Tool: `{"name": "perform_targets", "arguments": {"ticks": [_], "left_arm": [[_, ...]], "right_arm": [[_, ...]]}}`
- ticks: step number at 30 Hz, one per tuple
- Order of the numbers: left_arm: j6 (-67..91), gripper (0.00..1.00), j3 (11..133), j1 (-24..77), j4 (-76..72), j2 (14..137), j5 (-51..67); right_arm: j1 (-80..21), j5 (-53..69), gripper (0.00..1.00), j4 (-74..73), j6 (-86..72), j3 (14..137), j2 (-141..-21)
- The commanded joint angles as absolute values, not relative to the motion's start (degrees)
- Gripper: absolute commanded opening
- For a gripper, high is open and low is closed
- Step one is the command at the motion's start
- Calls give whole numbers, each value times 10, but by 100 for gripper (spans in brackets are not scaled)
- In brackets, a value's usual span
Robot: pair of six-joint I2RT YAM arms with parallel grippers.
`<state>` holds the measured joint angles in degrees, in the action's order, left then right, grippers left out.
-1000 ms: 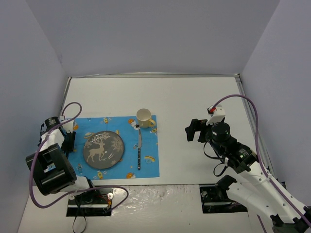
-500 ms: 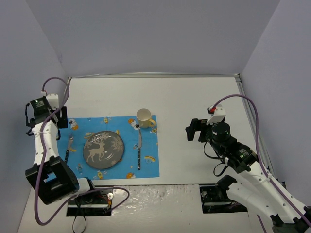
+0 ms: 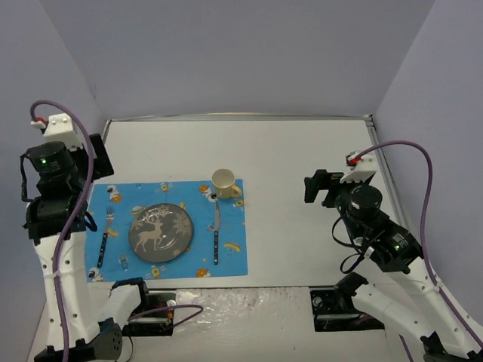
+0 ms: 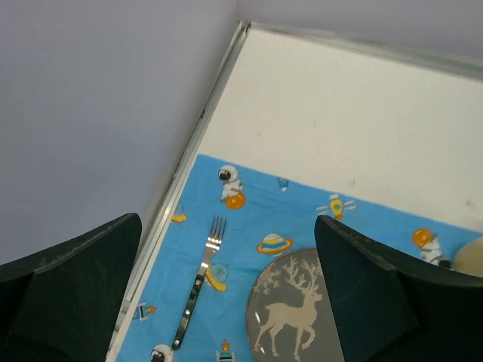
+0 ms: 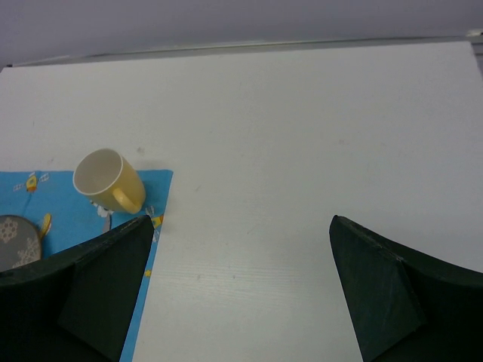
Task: Set the dinner table for one person
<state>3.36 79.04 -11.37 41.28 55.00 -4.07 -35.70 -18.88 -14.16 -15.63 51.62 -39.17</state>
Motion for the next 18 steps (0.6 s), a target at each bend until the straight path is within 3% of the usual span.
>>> {"name": "perform_targets", "arguments": {"ticks": [1, 7, 18], "left_arm": [[85, 97, 893, -86, 469, 484, -39], [81, 97, 970, -24, 536, 435, -61], [72, 97, 985, 13, 584, 345, -109]], "right_arm": [[-359, -284, 100, -115, -100, 574, -370], [-359, -332, 100, -115, -48, 591, -319], [-360, -387, 100, -114, 17, 573, -222]]}}
